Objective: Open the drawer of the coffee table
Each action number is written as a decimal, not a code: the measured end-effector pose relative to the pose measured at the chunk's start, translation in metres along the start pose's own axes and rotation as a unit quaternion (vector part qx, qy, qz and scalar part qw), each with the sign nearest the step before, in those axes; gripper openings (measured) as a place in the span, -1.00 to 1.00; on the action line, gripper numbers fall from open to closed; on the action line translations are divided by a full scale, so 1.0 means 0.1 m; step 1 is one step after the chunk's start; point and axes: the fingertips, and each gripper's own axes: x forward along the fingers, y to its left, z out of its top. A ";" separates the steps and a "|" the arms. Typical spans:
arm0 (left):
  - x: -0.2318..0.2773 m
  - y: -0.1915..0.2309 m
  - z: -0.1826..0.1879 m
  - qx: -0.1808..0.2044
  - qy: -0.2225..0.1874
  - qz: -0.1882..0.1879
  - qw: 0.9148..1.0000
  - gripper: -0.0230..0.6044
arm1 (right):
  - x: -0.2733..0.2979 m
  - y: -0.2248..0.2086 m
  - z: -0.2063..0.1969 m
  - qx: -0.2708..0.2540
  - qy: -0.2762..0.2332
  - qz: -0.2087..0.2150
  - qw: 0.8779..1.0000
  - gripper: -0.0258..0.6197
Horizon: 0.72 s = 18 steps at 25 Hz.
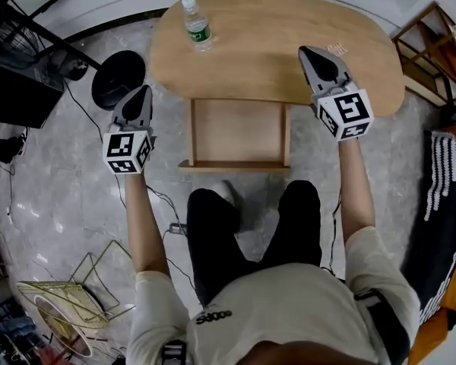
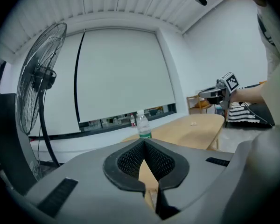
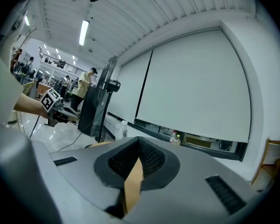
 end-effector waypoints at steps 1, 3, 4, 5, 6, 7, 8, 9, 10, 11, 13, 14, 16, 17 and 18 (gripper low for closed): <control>0.01 0.10 0.22 0.002 0.000 -0.003 1.000 -0.87 | 0.05 -0.10 0.21 0.009 0.000 -0.004 1.000 -0.90; 0.03 0.32 0.71 0.007 -0.003 -0.012 1.000 -0.87 | 0.15 -0.28 0.65 0.018 0.006 -0.012 1.000 -0.90; 0.03 0.43 0.97 0.007 -0.006 -0.016 1.000 -0.87 | 0.21 -0.36 0.89 0.016 0.012 -0.014 1.000 -0.90; 0.02 0.54 1.24 0.008 -0.009 -0.019 1.000 -0.87 | 0.26 -0.43 1.12 0.013 0.018 -0.015 1.000 -0.90; 0.01 0.64 1.50 0.012 -0.012 -0.022 1.000 -0.87 | 0.30 -0.50 1.37 0.011 0.023 -0.015 1.000 -0.90; 0.00 0.73 1.76 0.018 -0.013 -0.024 0.999 -0.87 | 0.34 -0.55 1.60 0.009 0.028 -0.016 0.999 -0.90; -0.01 0.81 2.01 0.026 -0.013 -0.027 0.999 -0.87 | 0.37 -0.61 1.83 0.005 0.034 -0.017 0.999 -0.90; -0.02 0.88 2.26 0.035 -0.012 -0.030 0.999 -0.87 | 0.39 -0.66 2.05 0.000 0.040 -0.018 0.999 -0.90; -0.03 0.95 2.49 0.042 -0.013 -0.032 0.999 -0.87 | 0.41 -0.72 2.25 -0.005 0.045 -0.018 0.999 -0.90; -0.04 1.02 2.71 0.045 -0.015 -0.033 0.998 -0.87 | 0.43 -0.78 2.46 -0.009 0.048 -0.019 0.999 -0.90; -0.05 1.14 3.11 0.043 -0.020 -0.033 0.998 -0.87 | 0.47 -0.91 2.86 -0.016 0.050 -0.022 0.998 -0.90; -0.05 1.19 3.27 0.042 -0.022 -0.033 0.998 -0.87 | 0.48 -0.97 3.05 -0.020 0.051 -0.024 0.998 -0.90; -0.06 1.30 3.54 0.041 -0.025 -0.034 0.998 -0.87 | 0.50 -1.06 3.40 -0.032 0.054 -0.029 0.998 -0.90; -0.06 1.36 3.65 0.040 -0.027 -0.035 0.998 -0.87 | 0.51 -1.10 3.56 -0.037 0.055 -0.032 0.997 -0.90; -0.07 1.43 3.74 0.038 -0.029 -0.033 0.998 -0.87 | 0.51 -1.13 3.69 -0.042 0.056 -0.034 0.997 -0.90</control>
